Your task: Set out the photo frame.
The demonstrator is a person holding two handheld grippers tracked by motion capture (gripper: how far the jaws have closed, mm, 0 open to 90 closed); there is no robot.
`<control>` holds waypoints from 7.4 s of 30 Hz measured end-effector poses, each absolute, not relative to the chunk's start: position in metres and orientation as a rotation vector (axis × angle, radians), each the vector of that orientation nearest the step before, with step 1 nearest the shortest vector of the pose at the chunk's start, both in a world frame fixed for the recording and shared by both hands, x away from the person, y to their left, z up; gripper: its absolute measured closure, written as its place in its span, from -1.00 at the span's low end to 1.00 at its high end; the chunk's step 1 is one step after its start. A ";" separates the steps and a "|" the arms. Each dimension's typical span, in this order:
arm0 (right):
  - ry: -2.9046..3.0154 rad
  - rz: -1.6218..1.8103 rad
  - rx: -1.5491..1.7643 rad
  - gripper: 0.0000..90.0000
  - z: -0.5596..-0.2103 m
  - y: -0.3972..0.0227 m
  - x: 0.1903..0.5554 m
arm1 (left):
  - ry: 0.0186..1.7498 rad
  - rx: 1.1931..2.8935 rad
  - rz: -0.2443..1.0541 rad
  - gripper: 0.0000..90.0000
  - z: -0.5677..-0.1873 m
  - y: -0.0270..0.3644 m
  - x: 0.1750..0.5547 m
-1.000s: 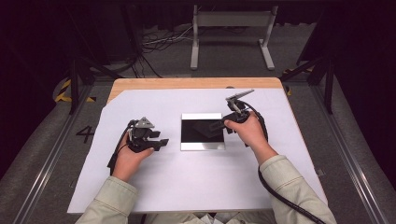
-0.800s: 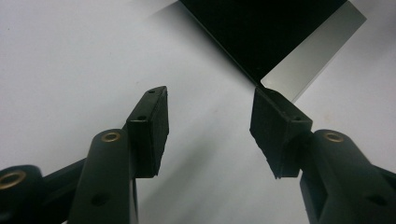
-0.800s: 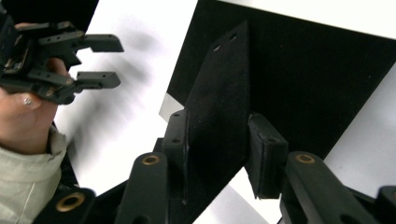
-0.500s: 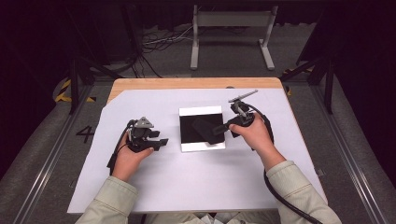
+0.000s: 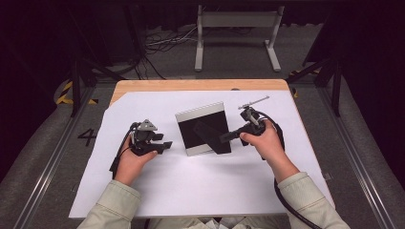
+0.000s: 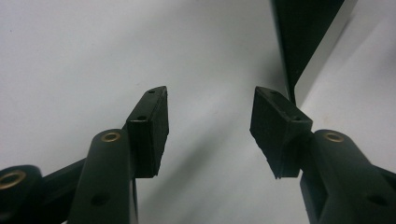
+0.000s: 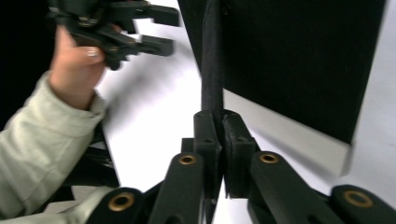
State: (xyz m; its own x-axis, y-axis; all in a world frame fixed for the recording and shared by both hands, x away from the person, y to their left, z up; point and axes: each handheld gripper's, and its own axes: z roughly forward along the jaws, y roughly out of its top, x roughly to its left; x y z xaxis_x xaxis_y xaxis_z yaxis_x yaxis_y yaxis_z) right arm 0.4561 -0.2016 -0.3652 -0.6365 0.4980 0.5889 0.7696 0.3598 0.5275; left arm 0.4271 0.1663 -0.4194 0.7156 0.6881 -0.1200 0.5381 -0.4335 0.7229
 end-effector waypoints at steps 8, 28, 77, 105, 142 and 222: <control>-2.333 -1.214 -1.091 0.95 -0.360 -0.206 0.447 | 0.927 2.141 0.247 0.06 -0.419 0.166 0.427; -2.433 -1.523 -1.083 0.96 -0.375 -0.214 0.447 | 0.926 2.146 0.246 0.06 -0.420 0.164 0.427; -2.784 -1.419 -0.850 0.89 -0.405 -0.236 0.431 | 0.869 2.125 0.315 0.11 -0.416 0.163 0.425; -2.910 -1.314 -0.798 0.90 -0.405 -0.239 0.420 | 0.843 2.093 0.417 0.14 -0.402 0.173 0.424; -2.911 -1.519 -1.033 1.00 -0.369 -0.296 0.391 | 0.854 2.045 0.374 0.72 -0.394 0.152 0.439; -2.906 -1.775 -1.277 0.92 -0.367 -0.345 0.355 | 0.804 2.127 0.173 0.97 -0.452 0.077 0.487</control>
